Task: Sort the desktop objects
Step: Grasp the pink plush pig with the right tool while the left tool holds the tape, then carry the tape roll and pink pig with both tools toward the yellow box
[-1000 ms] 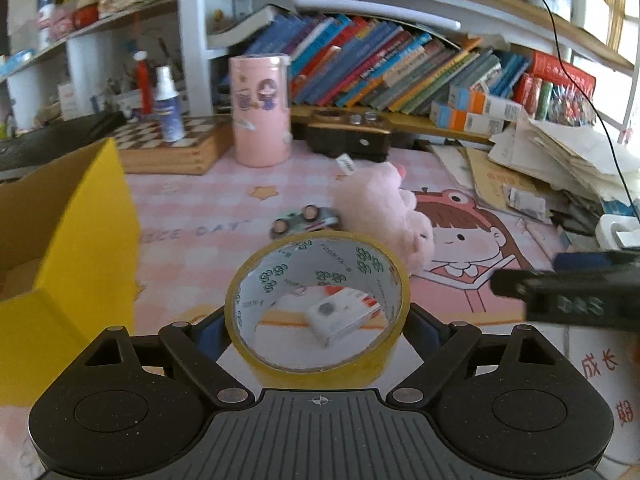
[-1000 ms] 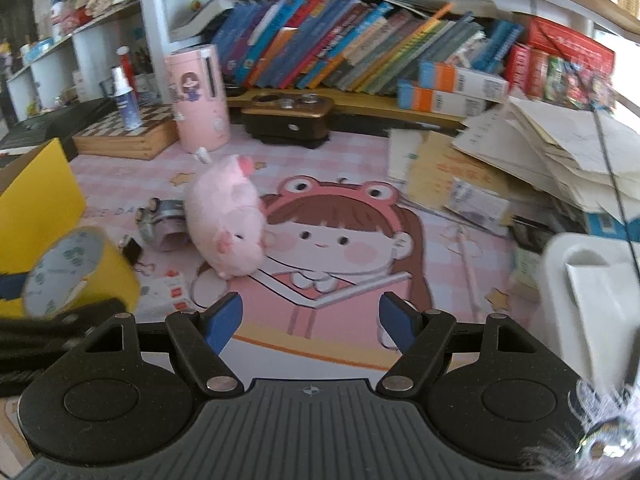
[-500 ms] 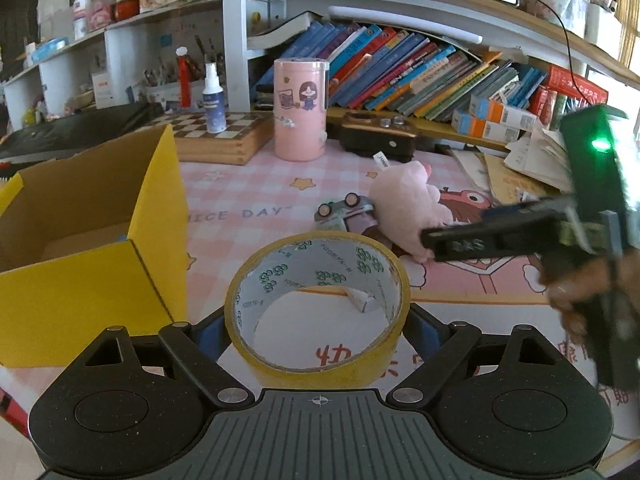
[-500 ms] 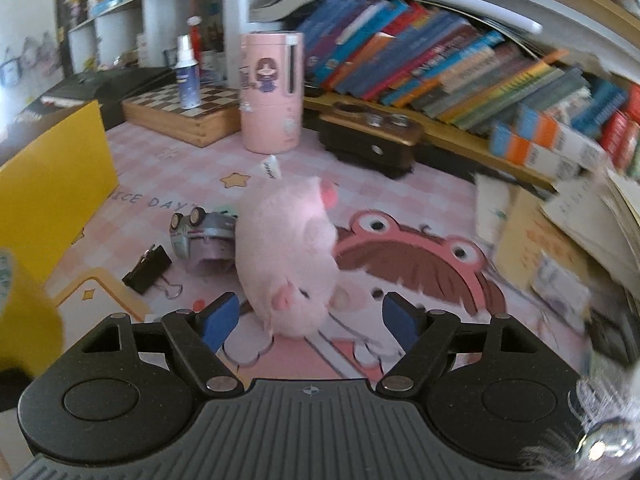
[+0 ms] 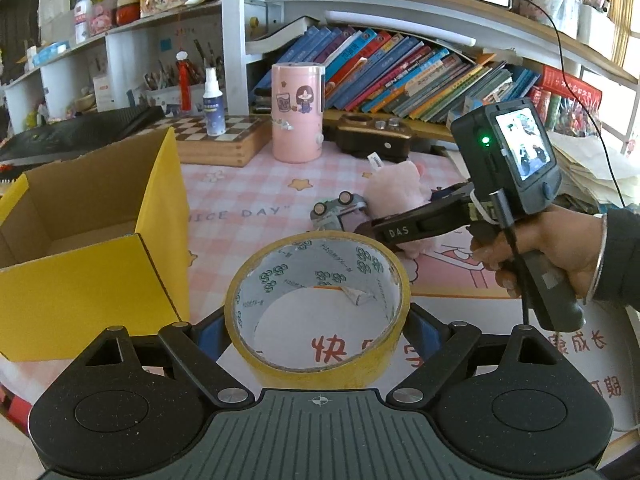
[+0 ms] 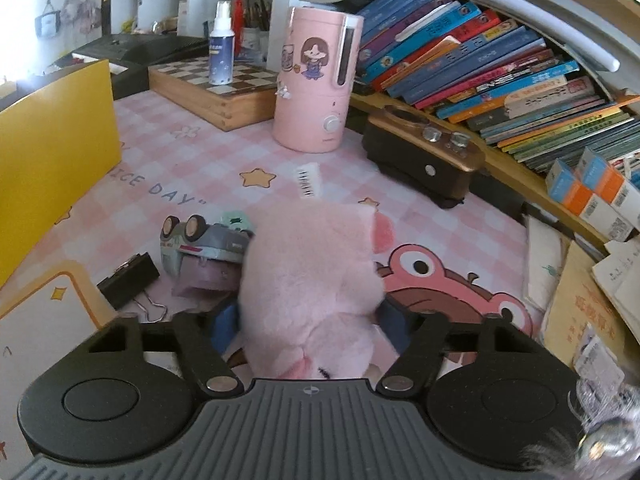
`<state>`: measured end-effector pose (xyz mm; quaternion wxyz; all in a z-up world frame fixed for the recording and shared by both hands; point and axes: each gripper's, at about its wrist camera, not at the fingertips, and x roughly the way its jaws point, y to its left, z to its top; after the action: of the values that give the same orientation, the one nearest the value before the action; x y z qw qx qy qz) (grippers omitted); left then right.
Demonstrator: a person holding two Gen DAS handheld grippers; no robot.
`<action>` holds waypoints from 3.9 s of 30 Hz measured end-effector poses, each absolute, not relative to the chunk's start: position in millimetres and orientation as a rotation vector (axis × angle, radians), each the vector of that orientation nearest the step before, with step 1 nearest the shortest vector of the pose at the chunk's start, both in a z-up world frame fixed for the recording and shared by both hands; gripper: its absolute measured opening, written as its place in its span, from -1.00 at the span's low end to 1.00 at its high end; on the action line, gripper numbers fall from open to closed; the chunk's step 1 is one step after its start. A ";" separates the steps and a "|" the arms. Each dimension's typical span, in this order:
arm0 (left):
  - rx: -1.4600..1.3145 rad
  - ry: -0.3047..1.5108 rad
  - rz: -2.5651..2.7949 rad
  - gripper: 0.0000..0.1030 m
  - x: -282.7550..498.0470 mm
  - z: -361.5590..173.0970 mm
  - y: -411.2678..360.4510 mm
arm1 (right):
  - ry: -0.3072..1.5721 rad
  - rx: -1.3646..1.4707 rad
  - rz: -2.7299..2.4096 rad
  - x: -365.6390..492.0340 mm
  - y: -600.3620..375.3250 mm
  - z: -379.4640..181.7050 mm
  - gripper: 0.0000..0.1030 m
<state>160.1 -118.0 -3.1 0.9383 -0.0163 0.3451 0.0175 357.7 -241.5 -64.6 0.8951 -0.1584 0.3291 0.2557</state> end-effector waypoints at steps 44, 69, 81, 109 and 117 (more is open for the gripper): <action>-0.133 0.561 -0.004 0.74 58.5 20.9 -33.1 | 0.714 0.022 0.356 128.9 -235.1 27.6 0.05; -0.134 0.621 0.044 0.74 -26.2 6.3 37.6 | 0.784 -0.026 0.429 26.8 -152.0 8.3 0.05; -0.180 0.634 0.135 0.74 -54.8 1.8 70.2 | 0.831 -0.088 0.563 9.4 -107.7 -0.2 0.06; -0.177 0.555 0.175 0.74 -49.9 15.5 95.9 | 0.758 -0.121 0.608 20.0 -76.3 17.7 0.06; -0.146 0.481 0.172 0.74 -31.6 34.6 95.9 | 0.679 -0.102 0.593 41.2 -76.3 38.8 0.06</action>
<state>-31.6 95.9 34.6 0.9649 -0.0724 0.2377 0.0849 41.2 -76.3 38.8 0.8988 -0.0495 0.3282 0.2865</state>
